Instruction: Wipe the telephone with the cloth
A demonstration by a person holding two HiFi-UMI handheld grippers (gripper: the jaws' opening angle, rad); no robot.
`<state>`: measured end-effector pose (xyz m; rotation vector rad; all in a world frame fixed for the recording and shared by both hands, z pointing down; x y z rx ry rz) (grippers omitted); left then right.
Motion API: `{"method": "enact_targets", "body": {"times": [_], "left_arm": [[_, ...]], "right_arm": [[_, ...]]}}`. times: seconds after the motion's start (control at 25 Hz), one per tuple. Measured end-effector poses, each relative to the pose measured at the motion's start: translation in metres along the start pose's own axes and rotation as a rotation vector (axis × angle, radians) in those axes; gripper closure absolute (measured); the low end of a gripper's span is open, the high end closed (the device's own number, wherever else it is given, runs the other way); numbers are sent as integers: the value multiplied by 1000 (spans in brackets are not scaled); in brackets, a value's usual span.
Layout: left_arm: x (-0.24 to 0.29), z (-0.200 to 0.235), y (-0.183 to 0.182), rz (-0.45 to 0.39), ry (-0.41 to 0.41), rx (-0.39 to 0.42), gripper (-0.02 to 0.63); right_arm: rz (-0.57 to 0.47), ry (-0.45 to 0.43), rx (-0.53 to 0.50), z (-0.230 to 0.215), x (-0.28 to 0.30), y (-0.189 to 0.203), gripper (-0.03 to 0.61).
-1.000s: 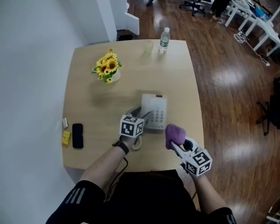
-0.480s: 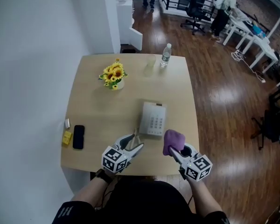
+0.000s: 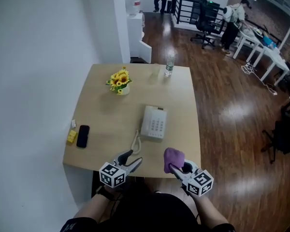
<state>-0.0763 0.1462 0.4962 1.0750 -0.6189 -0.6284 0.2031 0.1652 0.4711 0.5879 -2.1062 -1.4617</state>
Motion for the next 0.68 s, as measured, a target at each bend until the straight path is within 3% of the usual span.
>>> {"method": "enact_targets", "body": {"times": [0.12, 0.28, 0.68], "left_arm": [[-13, -24, 8, -10, -4, -3, 367], [-28, -49, 9, -58, 8, -77, 367], [-56, -93, 10, -100, 4, 12, 347]], "right_arm": [[8, -5, -2, 6, -27, 12, 446], [0, -11, 4, 15, -53, 16, 446], [-39, -43, -14, 38, -83, 18, 446]]}}
Point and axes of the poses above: the fingertips, and each gripper's own axes: x forward along the fingers, z to its left, y out of its underside, the point moved 8 cm from there along -x, backward along the fingers, and after that the axes turned 11 degrees about -z, right-handed, at the moved point
